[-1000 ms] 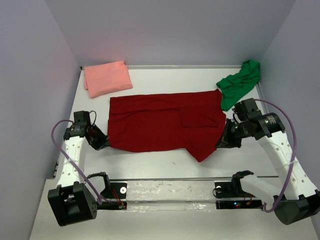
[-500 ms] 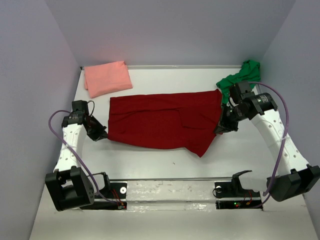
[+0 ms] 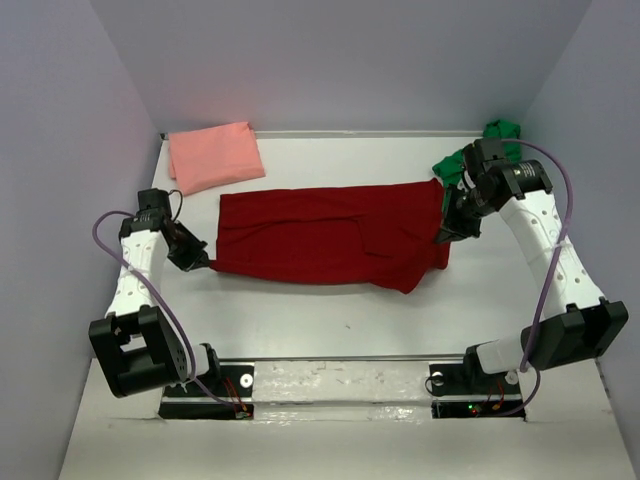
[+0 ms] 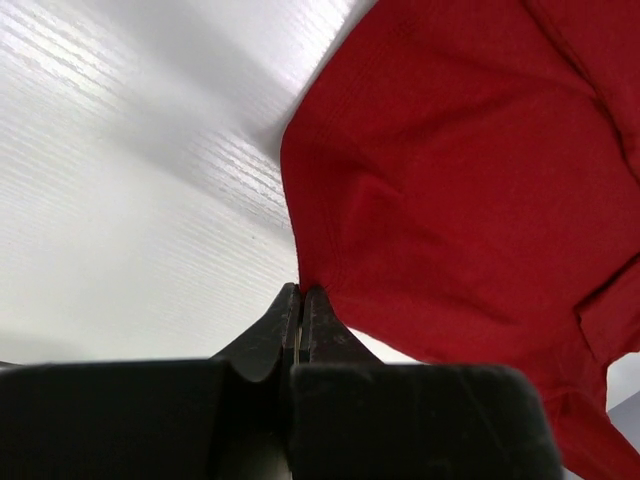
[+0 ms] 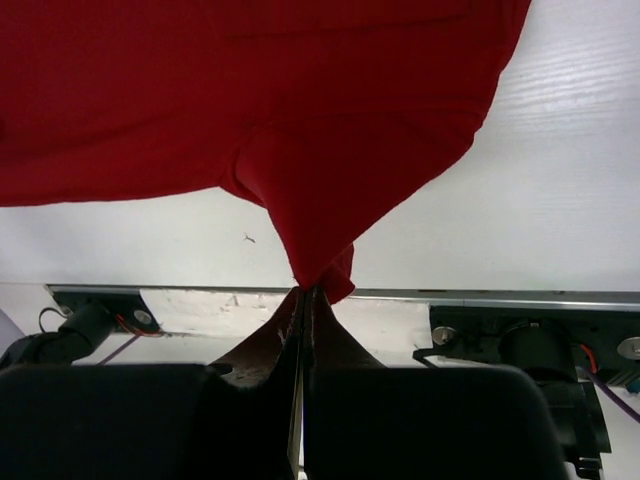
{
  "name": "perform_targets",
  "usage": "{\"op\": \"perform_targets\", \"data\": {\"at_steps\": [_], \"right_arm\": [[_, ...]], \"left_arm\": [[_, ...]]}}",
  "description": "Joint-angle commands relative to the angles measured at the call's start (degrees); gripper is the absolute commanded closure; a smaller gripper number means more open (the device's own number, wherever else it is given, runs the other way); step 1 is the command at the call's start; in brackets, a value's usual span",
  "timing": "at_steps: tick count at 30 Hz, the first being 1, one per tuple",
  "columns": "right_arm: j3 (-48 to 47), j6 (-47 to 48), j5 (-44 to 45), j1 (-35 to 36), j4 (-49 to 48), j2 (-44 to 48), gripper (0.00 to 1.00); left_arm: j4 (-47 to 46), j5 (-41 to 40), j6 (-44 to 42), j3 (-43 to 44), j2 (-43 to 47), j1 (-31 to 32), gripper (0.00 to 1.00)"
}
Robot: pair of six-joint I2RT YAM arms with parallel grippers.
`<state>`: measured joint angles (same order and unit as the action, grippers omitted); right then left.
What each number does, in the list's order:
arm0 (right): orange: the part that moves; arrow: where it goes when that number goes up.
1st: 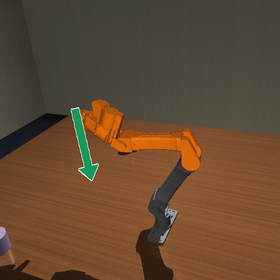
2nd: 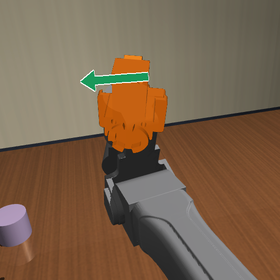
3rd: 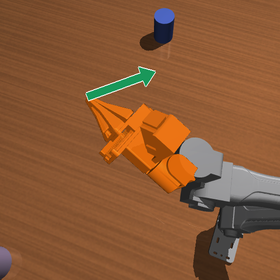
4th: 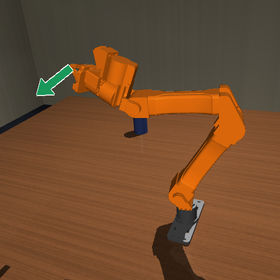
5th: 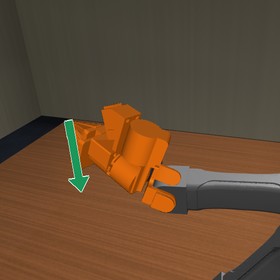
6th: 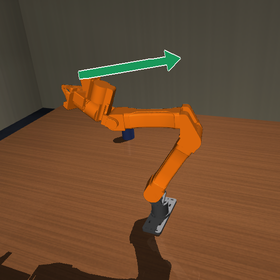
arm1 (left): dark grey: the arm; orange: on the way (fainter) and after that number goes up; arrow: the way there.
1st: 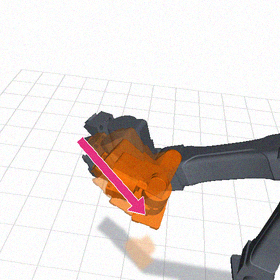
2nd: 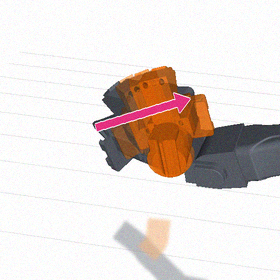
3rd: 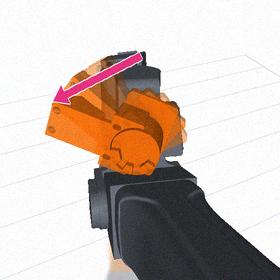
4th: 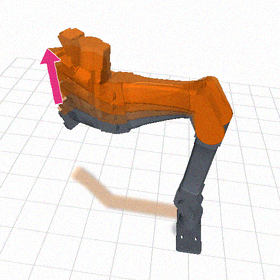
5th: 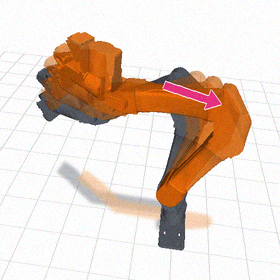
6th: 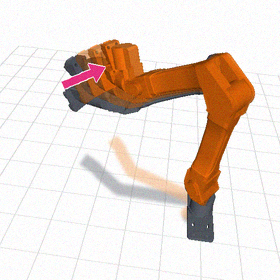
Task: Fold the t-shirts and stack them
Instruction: Fold the tshirt
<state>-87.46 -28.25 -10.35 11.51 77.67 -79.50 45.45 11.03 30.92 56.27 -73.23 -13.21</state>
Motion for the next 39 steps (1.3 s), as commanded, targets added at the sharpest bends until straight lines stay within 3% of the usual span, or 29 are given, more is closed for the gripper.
{"op": "perform_targets", "data": {"at_steps": [1, 25, 39], "right_arm": [[-6.1, 1.9, 1.7, -0.6, 3.5, -1.2, 1.0], [-21.8, 7.5, 2.3, -8.2, 3.1, -13.1, 1.0], [-26.2, 7.4, 2.5, -9.8, 0.4, -19.7, 1.0]], "left_arm": [[0.0, 0.0, -0.9, 3.7, -0.6, -0.6, 1.0], [-1.4, 0.5, -0.1, 7.4, -5.2, -0.8, 1.0], [-2.3, 1.5, -0.4, 14.9, -12.8, -0.7, 1.0]]}}
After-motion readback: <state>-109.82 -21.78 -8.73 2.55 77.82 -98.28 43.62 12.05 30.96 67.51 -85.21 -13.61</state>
